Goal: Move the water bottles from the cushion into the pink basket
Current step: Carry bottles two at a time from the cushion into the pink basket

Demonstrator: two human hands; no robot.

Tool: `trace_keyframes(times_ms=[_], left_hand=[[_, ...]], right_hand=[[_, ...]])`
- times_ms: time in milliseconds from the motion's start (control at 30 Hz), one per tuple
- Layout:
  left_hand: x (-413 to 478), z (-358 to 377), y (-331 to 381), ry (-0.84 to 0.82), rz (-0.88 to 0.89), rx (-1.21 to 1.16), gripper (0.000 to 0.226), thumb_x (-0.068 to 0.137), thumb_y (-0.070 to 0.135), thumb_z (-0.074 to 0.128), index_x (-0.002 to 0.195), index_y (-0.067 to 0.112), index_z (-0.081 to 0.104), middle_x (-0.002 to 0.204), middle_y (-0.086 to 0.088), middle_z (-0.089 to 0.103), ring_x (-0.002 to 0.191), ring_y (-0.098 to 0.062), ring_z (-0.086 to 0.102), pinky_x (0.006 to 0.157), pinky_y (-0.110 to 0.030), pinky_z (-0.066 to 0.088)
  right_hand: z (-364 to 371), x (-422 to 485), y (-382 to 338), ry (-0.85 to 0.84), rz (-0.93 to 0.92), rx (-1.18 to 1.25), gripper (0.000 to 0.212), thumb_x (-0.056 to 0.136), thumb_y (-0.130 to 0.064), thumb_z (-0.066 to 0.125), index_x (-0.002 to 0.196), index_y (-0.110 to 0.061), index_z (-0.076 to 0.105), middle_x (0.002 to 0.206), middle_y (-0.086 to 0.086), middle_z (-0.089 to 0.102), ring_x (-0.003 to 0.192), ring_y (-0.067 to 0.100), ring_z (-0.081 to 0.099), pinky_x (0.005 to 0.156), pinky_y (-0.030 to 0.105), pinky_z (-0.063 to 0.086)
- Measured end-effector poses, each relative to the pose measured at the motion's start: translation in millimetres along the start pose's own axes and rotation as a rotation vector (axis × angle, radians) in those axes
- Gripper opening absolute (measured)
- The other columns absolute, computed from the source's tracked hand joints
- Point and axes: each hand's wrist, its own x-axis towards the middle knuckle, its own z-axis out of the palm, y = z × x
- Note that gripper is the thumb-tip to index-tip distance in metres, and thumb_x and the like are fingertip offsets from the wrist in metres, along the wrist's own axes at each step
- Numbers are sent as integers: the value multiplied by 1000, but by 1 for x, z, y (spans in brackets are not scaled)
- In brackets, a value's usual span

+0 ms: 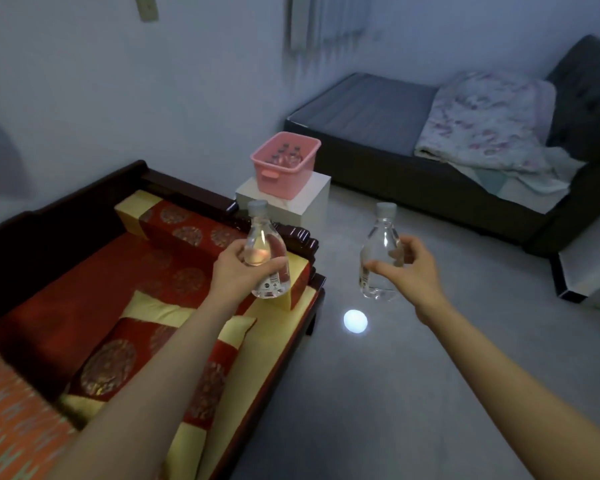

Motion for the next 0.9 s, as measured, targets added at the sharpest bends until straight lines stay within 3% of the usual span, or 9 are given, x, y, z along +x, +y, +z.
trace_keyframes(times_ms=[100,200,300,433,567,733,833,900], left_hand=[[29,34,12,-22,-5,22,46,60,27,87,97,25,60,94,5,67,89,-13,65,77,-32,56],[60,69,25,-51,5,25,43,63,24,85,96,23,58,91,6,65,85,-11,64,66,-25,52],[100,104,31,-65,2,10,43,61,24,86,95,22,61,92,4,68,86,-13,66,70,-28,54],[162,151,44,-96,10,-3,43,63,22,86,98,19,61,93,4,68,86,-12,65,75,-30,55],[228,188,65,-122,13,0,41,64,21,85,96,22,59,90,6,66,83,-8,64,67,-23,50],[301,231,87,-94,-5,-23,50,65,22,84,108,17,59,92,6,65,81,-7,63,60,-18,47],[347,256,90,-93,-3,4,46,66,20,83,105,17,59,90,8,64,77,-3,62,53,-13,47],[382,275,92,-87,-10,6,43,67,21,83,101,21,58,91,8,64,78,-4,62,56,-15,48]], right_hand=[[-9,30,5,3,9,28,53,67,-24,84,108,-23,50,105,7,58,96,23,57,75,27,48],[-20,64,12,12,21,70,52,68,-20,83,110,-22,52,99,-1,57,90,15,55,70,21,46],[-28,108,19,9,30,109,51,70,-20,82,110,-25,51,95,-9,55,86,8,53,67,18,43],[-35,179,28,30,20,122,53,69,-20,83,112,-25,52,98,-8,56,88,8,54,67,17,42],[-49,256,28,36,26,122,54,68,-17,83,112,-25,53,98,-11,55,89,5,53,68,17,41],[-69,343,35,60,20,128,57,68,-22,83,116,-24,53,104,-7,57,94,9,54,74,22,43],[-77,402,44,59,39,119,56,66,-22,84,114,-26,53,102,-9,57,95,10,55,75,23,44],[-80,447,49,41,42,121,57,67,-21,84,113,-27,52,99,-10,55,93,10,55,72,22,43]])
